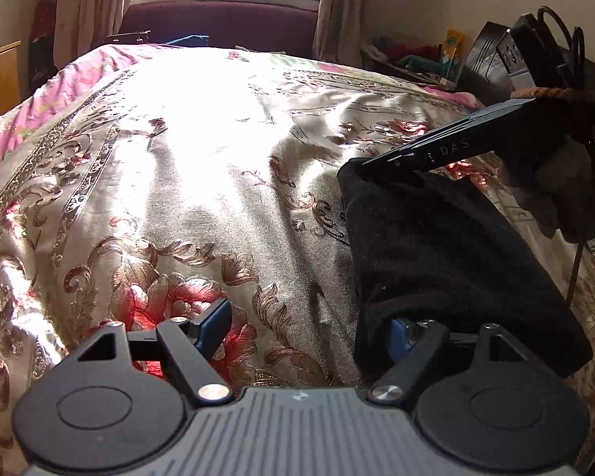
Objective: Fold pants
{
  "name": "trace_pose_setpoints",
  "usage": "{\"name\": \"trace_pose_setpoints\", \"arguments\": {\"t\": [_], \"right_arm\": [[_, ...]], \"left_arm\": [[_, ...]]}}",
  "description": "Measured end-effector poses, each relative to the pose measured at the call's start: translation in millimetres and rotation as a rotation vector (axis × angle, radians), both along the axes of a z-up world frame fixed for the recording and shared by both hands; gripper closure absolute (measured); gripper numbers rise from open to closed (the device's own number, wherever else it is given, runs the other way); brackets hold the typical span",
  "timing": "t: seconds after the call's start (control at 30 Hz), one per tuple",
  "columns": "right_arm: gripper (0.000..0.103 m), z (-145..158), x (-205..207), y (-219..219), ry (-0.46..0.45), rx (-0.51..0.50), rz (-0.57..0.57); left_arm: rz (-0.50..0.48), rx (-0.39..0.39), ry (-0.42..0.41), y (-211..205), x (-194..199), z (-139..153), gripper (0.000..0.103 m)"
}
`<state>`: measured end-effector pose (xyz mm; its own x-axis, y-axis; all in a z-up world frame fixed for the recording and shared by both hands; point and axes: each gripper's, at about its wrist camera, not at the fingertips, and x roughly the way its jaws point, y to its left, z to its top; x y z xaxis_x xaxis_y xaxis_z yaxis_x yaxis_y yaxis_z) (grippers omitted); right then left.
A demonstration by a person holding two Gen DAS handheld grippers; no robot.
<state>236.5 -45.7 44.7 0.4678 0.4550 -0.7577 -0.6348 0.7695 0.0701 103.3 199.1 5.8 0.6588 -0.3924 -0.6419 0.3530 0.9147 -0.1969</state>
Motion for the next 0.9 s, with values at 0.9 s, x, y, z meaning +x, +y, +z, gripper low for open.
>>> {"name": "trace_pose_setpoints", "arguments": {"t": [0.9], "right_arm": [[0.066,18,-13,-67,-0.012,0.067,-0.199]], "left_arm": [[-0.045,-0.125,-0.073,-6,-13,47,0.011]]}}
